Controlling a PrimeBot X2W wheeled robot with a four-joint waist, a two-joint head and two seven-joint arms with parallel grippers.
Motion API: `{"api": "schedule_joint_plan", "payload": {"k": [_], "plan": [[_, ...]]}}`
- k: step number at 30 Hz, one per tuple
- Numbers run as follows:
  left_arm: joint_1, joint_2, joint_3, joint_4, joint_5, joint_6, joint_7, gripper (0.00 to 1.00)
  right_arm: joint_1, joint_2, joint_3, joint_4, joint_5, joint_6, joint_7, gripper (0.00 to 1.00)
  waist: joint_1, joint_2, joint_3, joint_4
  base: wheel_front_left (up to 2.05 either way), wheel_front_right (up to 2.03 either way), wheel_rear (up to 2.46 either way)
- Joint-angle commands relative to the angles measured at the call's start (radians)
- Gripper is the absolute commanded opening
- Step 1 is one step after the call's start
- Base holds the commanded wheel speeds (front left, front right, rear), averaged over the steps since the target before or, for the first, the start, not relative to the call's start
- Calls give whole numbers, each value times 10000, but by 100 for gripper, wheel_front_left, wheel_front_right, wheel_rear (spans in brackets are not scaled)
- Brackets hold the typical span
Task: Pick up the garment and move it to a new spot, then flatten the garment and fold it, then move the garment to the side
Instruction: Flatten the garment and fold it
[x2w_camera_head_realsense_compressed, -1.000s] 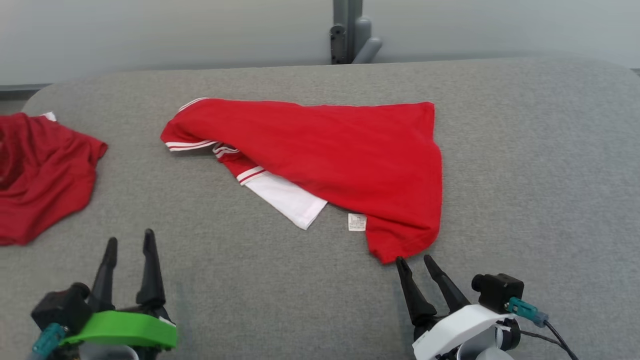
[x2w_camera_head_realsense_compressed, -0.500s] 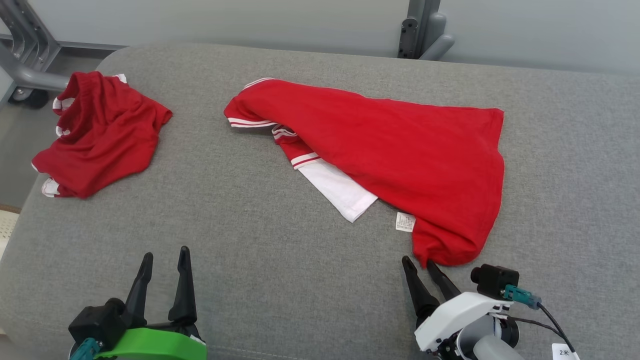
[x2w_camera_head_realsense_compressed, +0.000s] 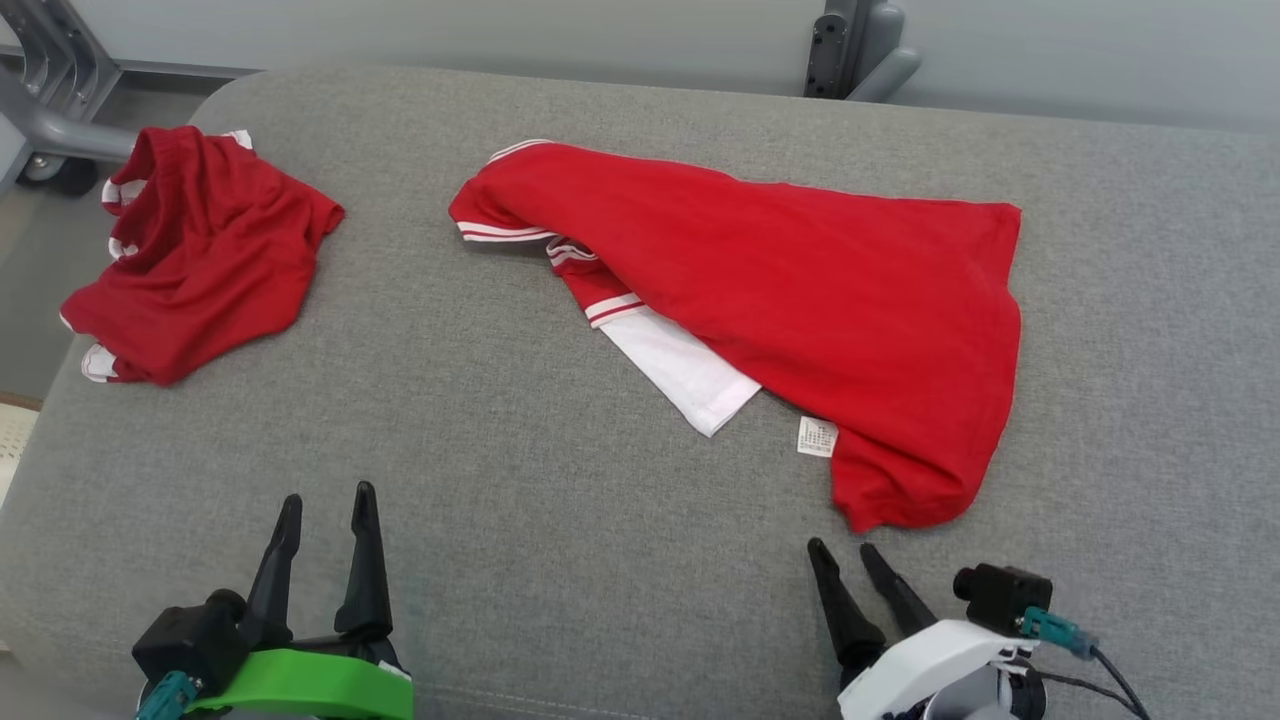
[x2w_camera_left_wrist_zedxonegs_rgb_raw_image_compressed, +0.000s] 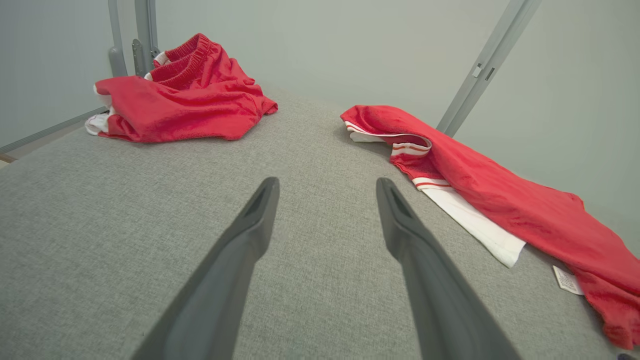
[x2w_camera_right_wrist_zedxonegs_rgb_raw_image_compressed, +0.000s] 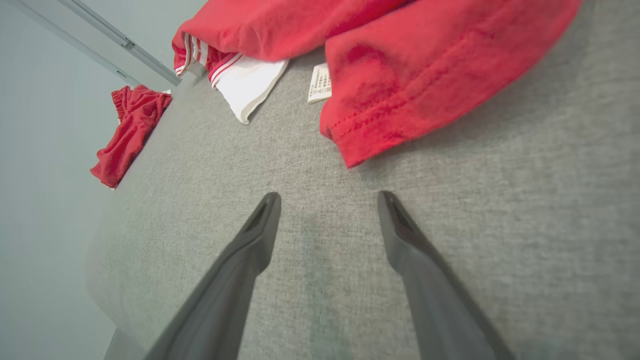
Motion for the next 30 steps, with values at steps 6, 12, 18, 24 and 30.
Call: {"api": "schedule_joint_plan", "payload": {"k": [6, 12, 18, 24, 30], "plan": [[-280, -109, -120, 136, 151, -170, -22, 100, -556, -167, -566, 493, -59, -44, 32, 80, 0, -1, 184, 219, 0, 0, 0], [-236, -147, -11, 234, 202, -222, -22, 100, -565, -127, -384, 488, 84, -34, 32, 0, 0, -1, 145, 190, 0, 0, 0], [-145, -171, 36, 279, 229, -258, -22, 100, -131, -144, -680, -165, -378, -33, 23, 0, 0, -1, 119, -116, 0, 0, 0], [19, -205, 72, 224, 241, -293, -22, 100, 572, -119, -1592, -1626, -1358, -30, 20, 0, 0, -1, 75, -839, 0, 0, 0], [57, -142, -126, 292, 182, -304, -22, 100, 807, -119, -2600, -2703, -2699, -30, 19, 0, 0, -1, 9, -1615, 0, 0, 0]]}}
